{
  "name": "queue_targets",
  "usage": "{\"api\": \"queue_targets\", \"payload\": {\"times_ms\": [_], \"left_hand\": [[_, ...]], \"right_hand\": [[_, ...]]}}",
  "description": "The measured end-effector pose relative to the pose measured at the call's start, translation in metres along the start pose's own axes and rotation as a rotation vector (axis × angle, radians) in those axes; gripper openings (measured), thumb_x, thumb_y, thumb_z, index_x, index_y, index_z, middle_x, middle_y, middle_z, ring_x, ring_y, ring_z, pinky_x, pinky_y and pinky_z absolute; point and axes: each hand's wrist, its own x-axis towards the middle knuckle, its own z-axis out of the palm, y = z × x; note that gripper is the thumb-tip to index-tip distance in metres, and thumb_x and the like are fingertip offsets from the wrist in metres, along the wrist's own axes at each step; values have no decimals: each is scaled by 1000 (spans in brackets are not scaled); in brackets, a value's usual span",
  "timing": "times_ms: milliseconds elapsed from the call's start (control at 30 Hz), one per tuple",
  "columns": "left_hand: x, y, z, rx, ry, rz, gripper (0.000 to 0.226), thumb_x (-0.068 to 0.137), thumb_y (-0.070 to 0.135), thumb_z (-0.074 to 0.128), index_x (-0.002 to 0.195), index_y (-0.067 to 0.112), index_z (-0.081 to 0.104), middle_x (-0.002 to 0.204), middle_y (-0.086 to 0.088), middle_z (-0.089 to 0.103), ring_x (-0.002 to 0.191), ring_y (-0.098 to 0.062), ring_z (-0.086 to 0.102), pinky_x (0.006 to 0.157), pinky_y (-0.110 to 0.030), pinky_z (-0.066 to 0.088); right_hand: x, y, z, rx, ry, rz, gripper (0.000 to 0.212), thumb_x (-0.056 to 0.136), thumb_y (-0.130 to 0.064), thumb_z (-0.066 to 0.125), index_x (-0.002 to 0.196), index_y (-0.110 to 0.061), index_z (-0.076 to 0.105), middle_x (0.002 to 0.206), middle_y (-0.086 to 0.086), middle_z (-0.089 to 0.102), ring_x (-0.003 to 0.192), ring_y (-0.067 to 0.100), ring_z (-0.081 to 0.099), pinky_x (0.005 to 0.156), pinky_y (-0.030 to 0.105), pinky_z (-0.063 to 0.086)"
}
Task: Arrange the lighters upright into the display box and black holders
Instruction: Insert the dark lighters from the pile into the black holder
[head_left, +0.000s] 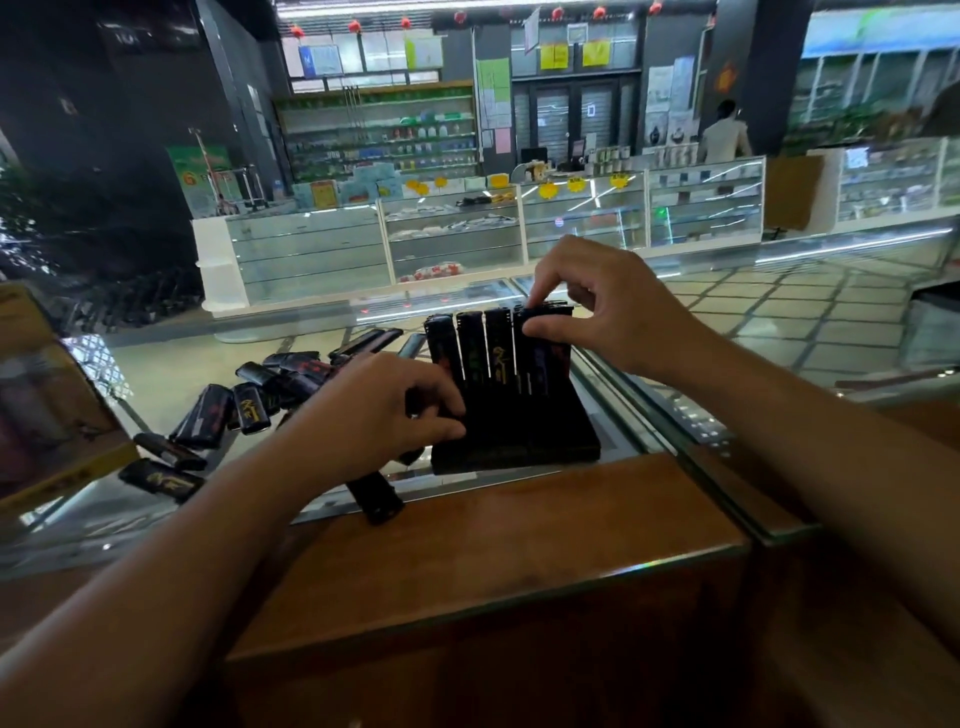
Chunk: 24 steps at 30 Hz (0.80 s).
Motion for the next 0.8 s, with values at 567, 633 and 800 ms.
{"api": "queue_targets", "payload": {"times_ms": [567,633,800], "left_hand": [[-1,2,-2,-152,138,-34,4,90,31,69,87,30,71,69,2,66,59,-15,61,58,-28,56],[-2,9,-4,-377,217,-67,15,97,28,59,92,19,70,62,1,63,45,-14,56,46,-25,49],[2,22,-6,-1032,335,-223,46,105,43,36,103,7,64,63,-7,55,40,-17,47,36,-24,41]], "right_hand": [[1,3,7,49,38,19,11,88,-33,72,85,-23,67,95,-6,55,87,-1,50,74,10,33],[2,-5,7,29,129,-26,5,92,-28,69,91,-24,66,95,-4,54,79,2,49,70,11,35],[2,-33,22,81,254,-141,12,96,-25,59,99,-15,66,78,-9,55,74,4,53,66,12,39]]}}
